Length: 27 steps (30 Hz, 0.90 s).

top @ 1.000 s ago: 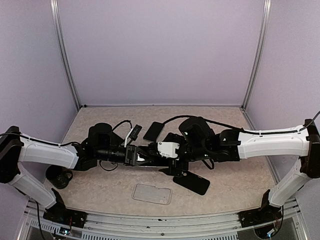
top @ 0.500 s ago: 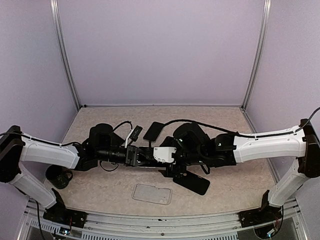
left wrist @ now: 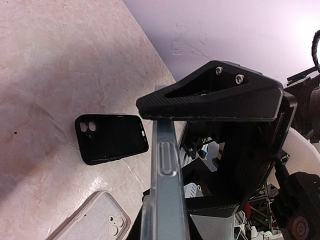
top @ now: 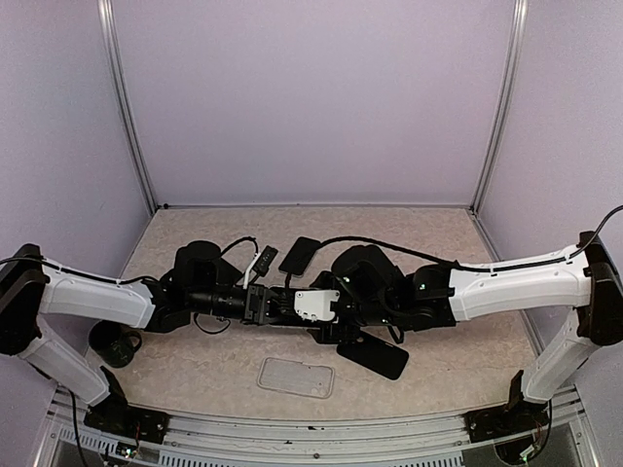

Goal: Put the phone into the phone case
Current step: Pass from the left arm to the right

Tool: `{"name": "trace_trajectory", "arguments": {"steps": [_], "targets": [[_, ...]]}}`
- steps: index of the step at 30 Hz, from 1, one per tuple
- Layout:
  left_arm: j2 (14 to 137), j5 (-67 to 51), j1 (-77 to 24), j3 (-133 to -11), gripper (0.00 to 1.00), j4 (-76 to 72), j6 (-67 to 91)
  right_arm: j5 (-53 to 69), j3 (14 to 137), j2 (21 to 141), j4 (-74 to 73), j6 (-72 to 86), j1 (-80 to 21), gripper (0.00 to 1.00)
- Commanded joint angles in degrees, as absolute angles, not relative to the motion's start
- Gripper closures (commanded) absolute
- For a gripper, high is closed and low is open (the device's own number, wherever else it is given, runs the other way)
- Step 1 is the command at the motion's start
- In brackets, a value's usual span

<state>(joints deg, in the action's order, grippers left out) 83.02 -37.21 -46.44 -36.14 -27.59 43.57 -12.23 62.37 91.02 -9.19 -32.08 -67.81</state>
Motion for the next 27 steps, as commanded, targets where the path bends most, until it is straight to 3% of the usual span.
{"name": "trace_trajectory", "arguments": {"steps": [1, 11, 27], "targets": [[83.32, -38.36, -46.45, -38.93, 0.97, -31.42, 43.54, -12.32, 64.44, 91.20, -8.24, -31.49, -68.47, 0.51], [82.59, -38.20, -46.14, -38.76, 0.79, -31.10, 43.48, -12.53, 65.76, 91.86, -9.49, -30.51, -68.47, 0.62], [80.54, -36.60, -45.97, -37.34, 0.32, -31.54, 43.22, -11.74, 65.30, 90.88, -10.02, -29.36, -68.47, 0.70]]}}
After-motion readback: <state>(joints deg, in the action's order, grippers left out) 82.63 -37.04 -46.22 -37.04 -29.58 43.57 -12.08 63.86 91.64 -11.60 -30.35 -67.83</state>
